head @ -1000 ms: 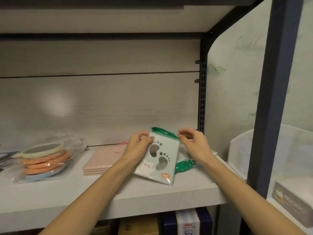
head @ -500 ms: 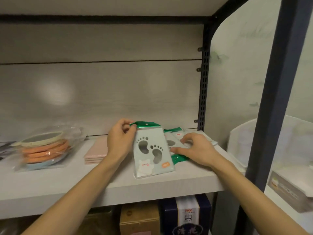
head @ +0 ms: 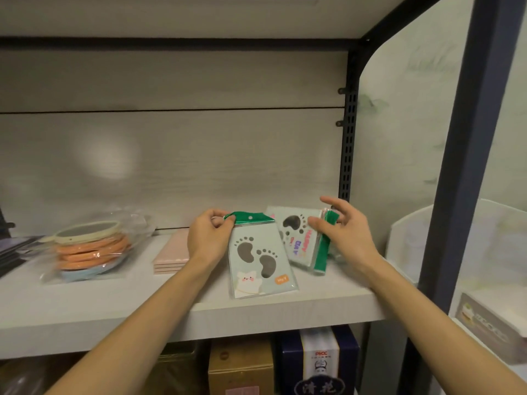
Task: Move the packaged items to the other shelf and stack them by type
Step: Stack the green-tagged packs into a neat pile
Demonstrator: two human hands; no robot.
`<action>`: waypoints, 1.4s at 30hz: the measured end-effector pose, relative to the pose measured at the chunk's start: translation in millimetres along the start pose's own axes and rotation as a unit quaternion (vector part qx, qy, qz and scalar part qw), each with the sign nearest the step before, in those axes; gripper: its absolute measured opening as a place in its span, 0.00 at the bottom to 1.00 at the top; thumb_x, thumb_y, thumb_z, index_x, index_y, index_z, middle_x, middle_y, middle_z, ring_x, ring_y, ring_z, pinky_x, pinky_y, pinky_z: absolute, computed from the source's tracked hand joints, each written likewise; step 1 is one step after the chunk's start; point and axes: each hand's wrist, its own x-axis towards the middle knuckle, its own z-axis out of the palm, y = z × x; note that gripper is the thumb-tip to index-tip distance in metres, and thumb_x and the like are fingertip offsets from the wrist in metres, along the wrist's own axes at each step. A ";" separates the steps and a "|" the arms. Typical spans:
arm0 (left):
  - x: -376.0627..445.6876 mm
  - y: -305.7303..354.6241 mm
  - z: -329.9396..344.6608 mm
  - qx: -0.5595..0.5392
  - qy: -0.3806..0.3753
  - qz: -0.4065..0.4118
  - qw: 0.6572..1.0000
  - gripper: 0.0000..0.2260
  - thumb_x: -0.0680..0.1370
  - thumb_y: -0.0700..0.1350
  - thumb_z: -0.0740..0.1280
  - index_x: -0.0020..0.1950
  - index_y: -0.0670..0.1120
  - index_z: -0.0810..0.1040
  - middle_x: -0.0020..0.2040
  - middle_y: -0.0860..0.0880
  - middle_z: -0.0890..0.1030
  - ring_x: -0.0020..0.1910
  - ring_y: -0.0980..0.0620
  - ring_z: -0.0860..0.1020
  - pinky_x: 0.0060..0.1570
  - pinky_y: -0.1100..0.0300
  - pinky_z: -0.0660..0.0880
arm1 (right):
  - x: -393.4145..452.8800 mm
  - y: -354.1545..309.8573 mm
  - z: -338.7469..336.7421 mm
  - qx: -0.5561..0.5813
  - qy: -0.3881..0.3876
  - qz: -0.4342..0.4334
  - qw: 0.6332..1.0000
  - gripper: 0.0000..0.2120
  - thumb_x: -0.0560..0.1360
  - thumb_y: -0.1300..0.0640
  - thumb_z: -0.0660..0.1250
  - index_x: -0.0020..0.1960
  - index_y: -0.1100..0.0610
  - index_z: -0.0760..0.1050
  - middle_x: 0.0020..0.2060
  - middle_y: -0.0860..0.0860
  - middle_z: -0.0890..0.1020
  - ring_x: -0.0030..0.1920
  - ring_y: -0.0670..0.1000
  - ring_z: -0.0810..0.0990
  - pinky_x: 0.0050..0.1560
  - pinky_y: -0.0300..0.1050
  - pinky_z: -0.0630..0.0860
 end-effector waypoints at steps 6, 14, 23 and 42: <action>-1.8 5.4 -2.8 0.032 0.035 -0.028 0.998 0.07 0.77 0.51 0.73 0.50 0.49 0.80 0.37 0.55 0.83 0.42 0.51 0.82 0.42 0.55 0.78 | 18.1 -12.8 -13.6 0.070 0.115 -0.011 0.991 0.07 0.77 0.58 0.72 0.51 0.61 0.80 0.34 0.51 0.86 0.33 0.48 0.85 0.34 0.41 0.82; 2.0 3.8 -5.4 -0.020 0.010 -0.057 0.998 0.09 0.71 0.54 0.76 0.44 0.53 0.79 0.39 0.51 0.86 0.40 0.48 0.85 0.46 0.46 0.82 | 40.5 -44.9 -8.8 0.028 0.005 -0.030 0.999 0.07 0.75 0.56 0.74 0.50 0.58 0.83 0.37 0.53 0.87 0.35 0.50 0.85 0.37 0.44 0.83; -4.6 13.5 -2.6 -0.082 -0.034 -0.022 0.996 0.07 0.77 0.46 0.75 0.51 0.47 0.79 0.41 0.46 0.87 0.38 0.51 0.86 0.45 0.48 0.83 | 74.8 -50.8 31.5 -0.397 -0.222 -0.090 0.886 0.04 0.75 0.50 0.74 0.45 0.50 0.86 0.39 0.48 0.87 0.40 0.48 0.84 0.46 0.47 0.81; -2.3 4.3 6.5 0.069 -0.120 0.010 0.990 0.20 0.75 0.47 0.75 0.64 0.54 0.74 0.55 0.52 0.79 0.54 0.50 0.79 0.56 0.54 0.77 | 37.3 25.4 -4.1 -0.515 0.018 0.094 0.852 0.29 0.73 0.33 0.67 0.62 0.54 0.80 0.62 0.54 0.82 0.64 0.59 0.77 0.62 0.51 0.75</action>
